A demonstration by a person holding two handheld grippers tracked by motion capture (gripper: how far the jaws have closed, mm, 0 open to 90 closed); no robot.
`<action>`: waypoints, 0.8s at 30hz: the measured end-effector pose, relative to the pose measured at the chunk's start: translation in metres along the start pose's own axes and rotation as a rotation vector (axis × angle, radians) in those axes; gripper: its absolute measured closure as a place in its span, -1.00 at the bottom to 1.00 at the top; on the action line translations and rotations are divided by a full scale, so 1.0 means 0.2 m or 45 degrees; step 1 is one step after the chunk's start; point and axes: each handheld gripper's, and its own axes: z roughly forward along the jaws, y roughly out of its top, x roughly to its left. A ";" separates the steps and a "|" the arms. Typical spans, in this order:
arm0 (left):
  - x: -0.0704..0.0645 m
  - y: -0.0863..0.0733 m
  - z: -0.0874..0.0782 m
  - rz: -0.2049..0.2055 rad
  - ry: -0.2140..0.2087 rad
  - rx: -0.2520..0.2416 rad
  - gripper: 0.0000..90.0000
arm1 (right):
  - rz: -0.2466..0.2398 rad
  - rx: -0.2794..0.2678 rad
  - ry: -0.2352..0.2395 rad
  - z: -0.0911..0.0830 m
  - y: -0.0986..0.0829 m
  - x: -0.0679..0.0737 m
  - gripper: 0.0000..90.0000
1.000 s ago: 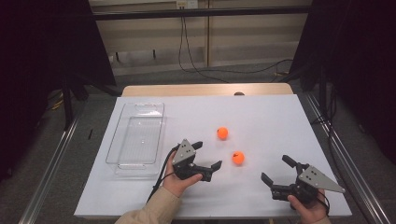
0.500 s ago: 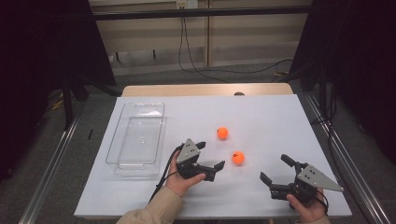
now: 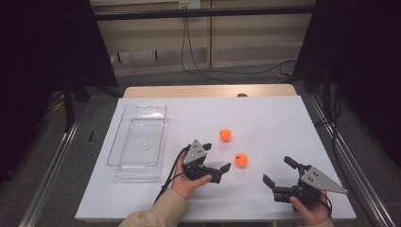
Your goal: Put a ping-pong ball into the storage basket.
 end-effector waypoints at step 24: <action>-0.01 0.02 0.06 -0.020 -0.002 0.043 -0.94 | -0.004 -0.002 0.005 0.01 0.00 0.00 -0.98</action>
